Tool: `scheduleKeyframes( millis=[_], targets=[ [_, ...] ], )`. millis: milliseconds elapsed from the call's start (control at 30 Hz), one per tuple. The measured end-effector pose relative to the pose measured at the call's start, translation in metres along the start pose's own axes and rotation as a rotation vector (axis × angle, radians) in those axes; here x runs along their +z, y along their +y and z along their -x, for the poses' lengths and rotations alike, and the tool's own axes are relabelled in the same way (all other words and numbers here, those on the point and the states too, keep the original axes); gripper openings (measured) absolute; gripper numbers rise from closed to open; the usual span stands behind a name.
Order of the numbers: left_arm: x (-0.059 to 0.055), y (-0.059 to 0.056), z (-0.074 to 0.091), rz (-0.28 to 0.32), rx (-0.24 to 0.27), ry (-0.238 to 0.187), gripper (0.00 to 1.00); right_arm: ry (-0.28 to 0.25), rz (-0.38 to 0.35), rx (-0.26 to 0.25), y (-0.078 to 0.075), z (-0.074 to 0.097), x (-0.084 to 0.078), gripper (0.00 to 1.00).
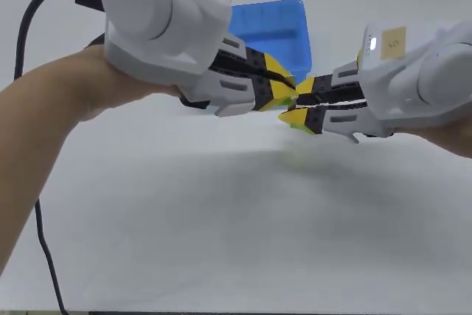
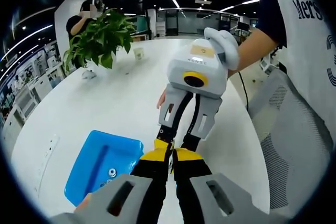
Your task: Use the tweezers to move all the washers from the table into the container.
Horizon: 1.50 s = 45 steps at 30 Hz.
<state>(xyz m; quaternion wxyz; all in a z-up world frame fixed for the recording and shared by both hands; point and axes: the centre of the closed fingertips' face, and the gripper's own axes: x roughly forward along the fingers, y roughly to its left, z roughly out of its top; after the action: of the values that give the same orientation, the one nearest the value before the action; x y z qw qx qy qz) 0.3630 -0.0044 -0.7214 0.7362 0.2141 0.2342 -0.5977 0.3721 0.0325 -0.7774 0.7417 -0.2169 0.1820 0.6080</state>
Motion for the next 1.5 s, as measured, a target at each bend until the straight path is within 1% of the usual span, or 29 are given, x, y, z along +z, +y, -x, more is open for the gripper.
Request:
scheduleKeyframes(
  millis=[400,533,600,667,800,867,1100,1300,1500],
  targets=[
    [0.0009,0.0009,-0.0012,0.013,-0.008,-0.009,0.07,-0.002,-0.003,-0.004,-0.0008,0.0002,-0.0010,0.12],
    [0.0011,-0.0008,-0.0017,0.024,-0.023,-0.012,0.07,-0.002,-0.008,-0.002,-0.0002,0.0007,-0.0017,0.12],
    [0.0003,0.0005,-0.0015,0.024,-0.026,-0.013,0.07,0.000,-0.008,-0.002,-0.0001,0.0008,-0.0023,0.12],
    [-0.0030,0.0045,-0.0002,0.030,-0.032,-0.011,0.07,-0.001,-0.011,-0.003,-0.0002,0.0006,-0.0027,0.12],
    [-0.0041,0.0062,0.0001,0.023,-0.040,-0.007,0.07,-0.001,-0.013,-0.009,-0.0011,0.0007,-0.0036,0.12],
    [-0.0050,0.0090,-0.0009,0.021,-0.043,-0.007,0.07,-0.002,-0.015,-0.013,-0.0016,0.0010,-0.0040,0.12],
    [-0.0053,0.0062,-0.0035,0.022,-0.068,-0.008,0.07,0.000,-0.027,-0.016,-0.0013,0.0029,-0.0065,0.12],
    [-0.0052,0.0058,-0.0037,0.029,-0.075,0.000,0.07,0.004,-0.029,-0.010,-0.0030,0.0016,-0.0075,0.12],
    [-0.0061,0.0089,-0.0033,0.034,-0.071,0.008,0.07,-0.011,-0.030,0.001,-0.0050,0.0016,-0.0027,0.13]
  ],
)
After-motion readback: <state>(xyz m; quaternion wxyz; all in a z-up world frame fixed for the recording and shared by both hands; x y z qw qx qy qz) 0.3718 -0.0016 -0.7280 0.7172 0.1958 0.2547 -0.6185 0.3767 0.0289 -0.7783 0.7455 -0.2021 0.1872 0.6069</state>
